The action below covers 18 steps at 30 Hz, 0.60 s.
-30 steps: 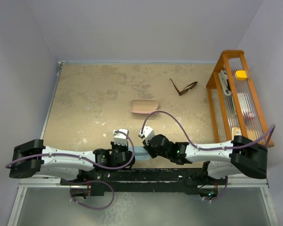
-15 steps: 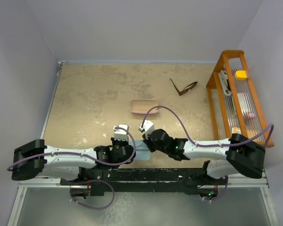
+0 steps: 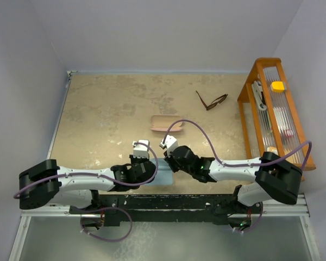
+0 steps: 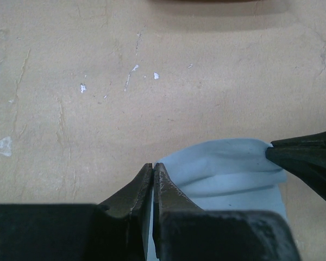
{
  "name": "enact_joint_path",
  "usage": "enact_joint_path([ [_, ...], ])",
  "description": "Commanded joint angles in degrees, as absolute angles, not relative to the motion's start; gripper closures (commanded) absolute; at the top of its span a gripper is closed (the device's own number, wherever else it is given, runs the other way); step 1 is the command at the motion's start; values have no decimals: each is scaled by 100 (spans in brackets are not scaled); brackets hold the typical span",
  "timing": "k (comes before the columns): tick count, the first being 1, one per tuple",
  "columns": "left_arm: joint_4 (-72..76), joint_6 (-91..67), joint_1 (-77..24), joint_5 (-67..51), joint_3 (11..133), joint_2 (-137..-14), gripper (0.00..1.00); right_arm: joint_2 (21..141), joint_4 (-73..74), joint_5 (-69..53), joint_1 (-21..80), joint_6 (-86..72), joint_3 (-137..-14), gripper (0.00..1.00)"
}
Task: Organize the sunglasses
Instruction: Fold the glasses cleaning cloth at the center of the board.
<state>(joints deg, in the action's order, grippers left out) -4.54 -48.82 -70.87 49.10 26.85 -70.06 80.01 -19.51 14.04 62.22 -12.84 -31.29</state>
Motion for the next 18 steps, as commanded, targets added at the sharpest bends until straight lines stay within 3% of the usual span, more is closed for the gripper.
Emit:
enact_joint_path([
  [1, -91, -4794, -7066, 4825, 2661, -7029, 100, 8001, -2246, 1492, 6170, -1144, -3389, 100],
  [18, -154, -4886, -7073, 4700, 2541, -6741, 100, 7821, -2463, 1447, 6152, -1215, -3145, 100],
])
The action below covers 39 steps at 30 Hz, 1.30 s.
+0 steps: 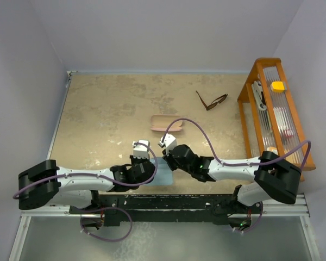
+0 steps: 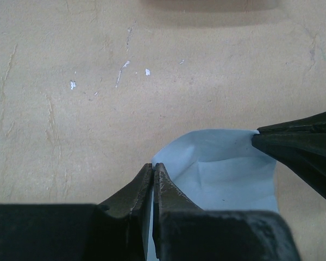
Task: Organize the sunglasses
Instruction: Fold the glasses cleaning cloth at the center of the board.
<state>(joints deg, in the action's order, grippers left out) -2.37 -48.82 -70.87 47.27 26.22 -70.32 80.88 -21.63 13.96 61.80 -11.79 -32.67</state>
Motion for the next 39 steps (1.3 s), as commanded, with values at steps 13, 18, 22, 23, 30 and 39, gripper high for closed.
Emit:
enact_joint_path([
  [13, -119, -5065, -7106, 4440, 2163, -6472, 100, 7481, -2577, 1294, 6152, -1195, -2718, 100],
  [18, -89, -5104, -7144, 4472, 2141, -6476, 100, 7334, -2594, 1191, 6148, -1230, -2559, 100],
  [22, -122, -5092, -7141, 4480, 2141, -6460, 100, 7236, -2628, 1107, 6161, -1263, -2479, 100],
  [23, -127, -5094, -7145, 4473, 2145, -6460, 100, 7222, -2632, 1063, 6161, -1277, -2459, 100],
  [30, -259, -5138, -7210, 4526, 2158, -6424, 100, 7181, -2672, 851, 6260, -1336, -2388, 100],
  [39, -445, -5214, -7286, 4537, 2125, -6258, 100, 7134, -2713, 628, 6323, -1305, -2298, 100],
])
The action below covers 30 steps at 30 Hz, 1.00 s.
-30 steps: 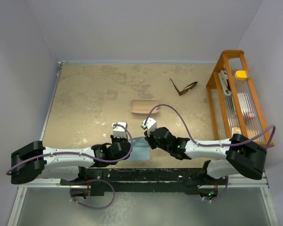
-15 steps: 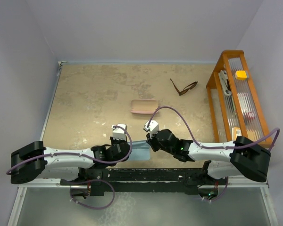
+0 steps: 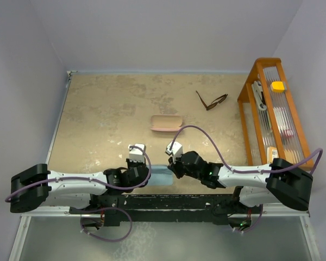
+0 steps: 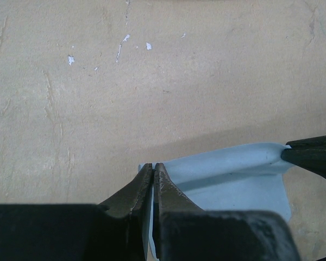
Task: Organize the sunglasses
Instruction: Fold the glasses cleaning cloth at the center of the board.
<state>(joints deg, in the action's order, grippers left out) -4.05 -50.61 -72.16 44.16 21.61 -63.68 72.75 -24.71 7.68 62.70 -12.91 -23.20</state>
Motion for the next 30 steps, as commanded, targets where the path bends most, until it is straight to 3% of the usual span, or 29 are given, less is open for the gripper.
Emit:
enact_joint_path([
  [1, -462, -5222, -7306, 4548, 2120, -6251, 100, 7134, -2721, 617, 6330, -1306, -2288, 100],
  [30, -432, -5361, -7471, 4641, 2036, -6229, 100, 7712, -3307, 1091, 6370, -416, -2589, 100],
])
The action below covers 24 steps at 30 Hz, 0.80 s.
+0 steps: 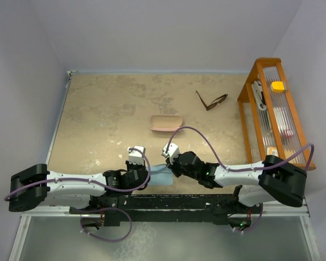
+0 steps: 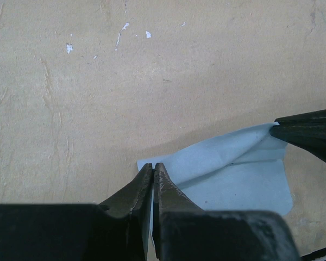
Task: Organize the sunglasses
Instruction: Fold the glasses cleaning cloth at the center of the board.
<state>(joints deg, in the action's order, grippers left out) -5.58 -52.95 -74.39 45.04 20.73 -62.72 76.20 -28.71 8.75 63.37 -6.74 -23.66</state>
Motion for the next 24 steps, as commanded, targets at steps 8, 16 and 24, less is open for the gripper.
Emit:
enact_joint_path([
  [8, -428, -5370, -7470, 4610, 1976, -6179, 100, 7579, -3350, 1101, 6372, -438, -2509, 100],
  [16, -549, -5403, -7479, 4584, 1909, -6033, 100, 6991, -3180, 566, 6370, -660, -2203, 100],
  [24, -501, -5404, -7488, 4570, 1924, -6061, 100, 7058, -3285, 542, 6378, -557, -2156, 100],
])
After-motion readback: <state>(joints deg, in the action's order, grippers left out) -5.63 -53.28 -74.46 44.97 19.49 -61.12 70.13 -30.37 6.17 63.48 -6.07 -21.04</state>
